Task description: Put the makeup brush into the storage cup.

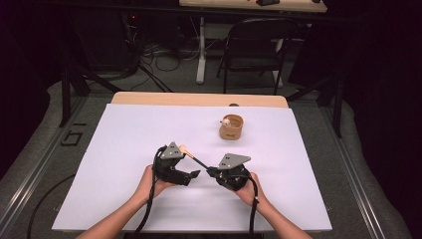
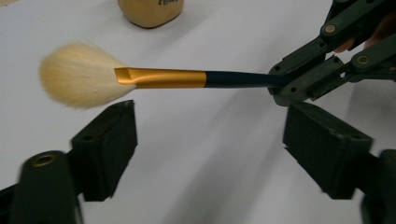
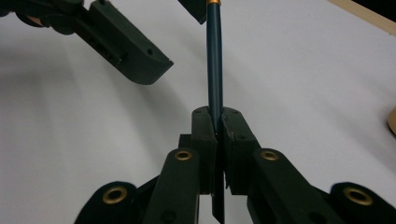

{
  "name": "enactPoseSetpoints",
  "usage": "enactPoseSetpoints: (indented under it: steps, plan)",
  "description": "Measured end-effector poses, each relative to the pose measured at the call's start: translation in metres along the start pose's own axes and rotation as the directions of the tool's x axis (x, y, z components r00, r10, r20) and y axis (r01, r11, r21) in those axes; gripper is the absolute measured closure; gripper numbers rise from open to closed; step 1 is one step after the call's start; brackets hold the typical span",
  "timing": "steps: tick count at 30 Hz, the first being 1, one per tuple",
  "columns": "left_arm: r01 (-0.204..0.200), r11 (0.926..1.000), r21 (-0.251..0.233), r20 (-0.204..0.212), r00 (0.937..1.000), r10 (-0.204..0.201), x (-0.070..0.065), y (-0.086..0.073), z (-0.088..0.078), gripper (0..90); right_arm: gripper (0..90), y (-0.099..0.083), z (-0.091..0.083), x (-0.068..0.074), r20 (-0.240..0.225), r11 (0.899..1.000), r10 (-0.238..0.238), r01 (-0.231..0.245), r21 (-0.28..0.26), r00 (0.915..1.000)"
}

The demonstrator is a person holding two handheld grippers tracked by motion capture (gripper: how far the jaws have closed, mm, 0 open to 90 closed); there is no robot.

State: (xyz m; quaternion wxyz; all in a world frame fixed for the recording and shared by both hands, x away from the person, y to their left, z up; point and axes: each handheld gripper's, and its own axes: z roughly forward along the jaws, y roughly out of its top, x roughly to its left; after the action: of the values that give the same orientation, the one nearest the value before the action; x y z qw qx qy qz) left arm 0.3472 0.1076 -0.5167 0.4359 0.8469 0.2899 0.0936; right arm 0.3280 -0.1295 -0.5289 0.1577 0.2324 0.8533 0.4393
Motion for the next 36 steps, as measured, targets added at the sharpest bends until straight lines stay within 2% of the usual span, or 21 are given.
enactPoseSetpoints:
  steps: [9, 14, 17, 25, 33, 36]
  plan:
    - [0.039, 0.9979, -0.051, 0.022, 0.9990, -0.038, 0.004, 0.000, -0.003, 37.4, 85.1, -0.001, 0.004, 0.003, 0.003, 1.000, -0.005, 0.004, 0.010, 1.0000]
    - [0.040, 0.9967, -0.070, 0.031, 0.9988, -0.038, 0.004, 0.000, -0.004, 45.4, 85.1, -0.001, 0.006, 0.004, 0.014, 1.000, -0.004, 0.004, 0.021, 0.9999]
    - [0.040, 0.9955, -0.087, 0.036, 0.9987, -0.037, 0.005, 0.000, -0.006, 48.9, 85.1, -0.001, 0.006, 0.005, 0.014, 1.000, -0.007, 0.006, 0.018, 0.9999]
    - [0.078, 0.9893, -0.123, 0.066, 0.9954, -0.070, 0.011, -0.002, -0.008, 58.1, 85.1, -0.002, 0.010, 0.009, 0.016, 0.999, -0.023, 0.023, 0.032, 0.9996]
    - [0.075, 0.9827, -0.169, 0.096, 0.9936, -0.059, 0.010, -0.001, -0.011, 65.7, 85.1, -0.002, 0.014, 0.010, 0.026, 0.999, -0.027, 0.026, 0.029, 0.9993]
    - [0.076, 0.9795, -0.187, 0.102, 0.9931, -0.058, 0.009, -0.001, -0.011, 66.7, 85.0, -0.001, 0.013, 0.010, 0.033, 0.998, -0.036, 0.034, 0.055, 0.9988]
